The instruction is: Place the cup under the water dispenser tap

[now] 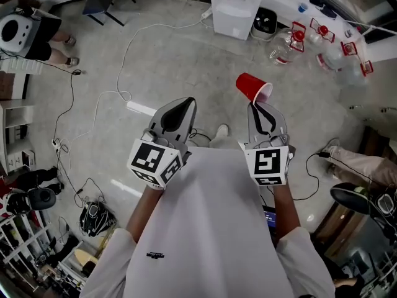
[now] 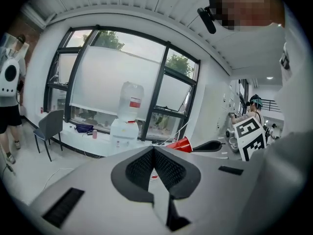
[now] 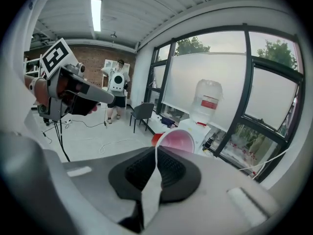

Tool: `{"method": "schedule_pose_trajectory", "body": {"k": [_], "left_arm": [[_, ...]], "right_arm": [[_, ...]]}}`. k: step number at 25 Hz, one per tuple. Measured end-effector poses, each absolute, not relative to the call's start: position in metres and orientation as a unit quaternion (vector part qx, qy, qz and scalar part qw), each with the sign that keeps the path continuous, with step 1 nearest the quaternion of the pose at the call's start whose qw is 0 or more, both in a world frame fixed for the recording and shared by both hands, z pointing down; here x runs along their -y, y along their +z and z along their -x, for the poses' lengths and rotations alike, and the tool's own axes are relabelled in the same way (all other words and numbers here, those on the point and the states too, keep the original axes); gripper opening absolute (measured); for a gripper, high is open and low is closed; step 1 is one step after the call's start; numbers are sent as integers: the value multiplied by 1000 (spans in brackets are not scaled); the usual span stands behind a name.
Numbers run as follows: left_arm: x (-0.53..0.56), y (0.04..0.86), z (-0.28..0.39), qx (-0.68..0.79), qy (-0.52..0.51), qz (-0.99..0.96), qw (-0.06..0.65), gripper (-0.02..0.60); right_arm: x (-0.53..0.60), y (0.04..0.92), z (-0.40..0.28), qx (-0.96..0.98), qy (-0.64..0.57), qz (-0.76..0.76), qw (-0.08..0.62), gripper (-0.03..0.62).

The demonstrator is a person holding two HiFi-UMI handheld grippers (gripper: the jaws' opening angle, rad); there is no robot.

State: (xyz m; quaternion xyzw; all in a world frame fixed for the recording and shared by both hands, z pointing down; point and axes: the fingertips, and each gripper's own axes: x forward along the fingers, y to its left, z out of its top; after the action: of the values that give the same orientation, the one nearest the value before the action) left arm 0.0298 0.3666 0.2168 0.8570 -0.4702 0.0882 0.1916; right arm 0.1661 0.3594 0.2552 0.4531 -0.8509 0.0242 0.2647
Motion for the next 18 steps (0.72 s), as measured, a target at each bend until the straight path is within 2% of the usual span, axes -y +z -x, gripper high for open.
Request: {"method": "schedule_pose_trajectory", "body": {"k": [13, 18], "left_arm": [[-366, 212, -45, 483, 98, -853, 170, 0], [-363, 218, -37, 483, 98, -852, 177, 0]], "right_arm": [[-372, 253, -206, 849, 64, -476, 223, 21], [-362, 257, -198, 849, 64, -475, 222, 21]]}}
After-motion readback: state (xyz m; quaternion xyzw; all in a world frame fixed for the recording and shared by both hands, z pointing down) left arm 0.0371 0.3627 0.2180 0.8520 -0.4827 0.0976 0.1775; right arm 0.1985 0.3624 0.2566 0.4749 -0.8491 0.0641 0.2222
